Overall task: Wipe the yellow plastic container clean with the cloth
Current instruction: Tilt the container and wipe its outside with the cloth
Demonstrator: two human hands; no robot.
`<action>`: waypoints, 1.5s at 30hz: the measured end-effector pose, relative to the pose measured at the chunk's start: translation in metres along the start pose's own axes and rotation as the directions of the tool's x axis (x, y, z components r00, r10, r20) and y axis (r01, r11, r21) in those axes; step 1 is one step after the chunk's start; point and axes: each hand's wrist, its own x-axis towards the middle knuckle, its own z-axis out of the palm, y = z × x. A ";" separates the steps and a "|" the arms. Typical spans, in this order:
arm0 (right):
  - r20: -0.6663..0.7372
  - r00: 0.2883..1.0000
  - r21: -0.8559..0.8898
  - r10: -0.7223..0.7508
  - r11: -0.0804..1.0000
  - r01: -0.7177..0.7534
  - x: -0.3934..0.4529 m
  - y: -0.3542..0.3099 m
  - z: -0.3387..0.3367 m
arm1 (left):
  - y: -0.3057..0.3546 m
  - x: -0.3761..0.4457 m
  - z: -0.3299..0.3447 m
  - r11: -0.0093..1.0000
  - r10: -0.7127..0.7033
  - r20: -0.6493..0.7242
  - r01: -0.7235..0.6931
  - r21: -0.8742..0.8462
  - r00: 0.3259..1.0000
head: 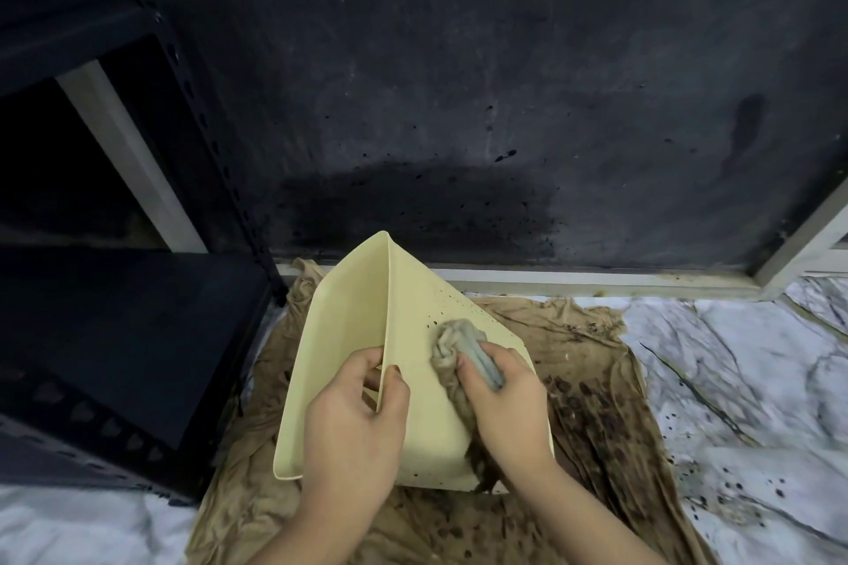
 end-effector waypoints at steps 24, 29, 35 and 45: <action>-0.175 0.970 -0.179 0.166 0.964 -0.197 -0.025 0.089 -0.031 | 0.007 0.029 -0.006 0.997 -0.074 0.062 0.076 -0.029 0.995; -0.135 0.988 -0.057 -0.079 0.996 0.072 -0.033 0.045 -0.023 | 0.012 0.019 -0.003 0.999 -0.012 0.044 0.014 -0.053 0.999; -0.042 0.970 -0.018 -0.240 0.971 0.240 -0.028 0.004 -0.005 | 0.001 0.005 0.010 0.999 0.017 0.070 -0.015 -0.038 0.997; -0.112 0.994 -0.034 0.007 0.999 -0.011 0.013 0.027 -0.017 | -0.005 0.003 0.009 0.998 0.012 0.056 -0.008 -0.065 0.998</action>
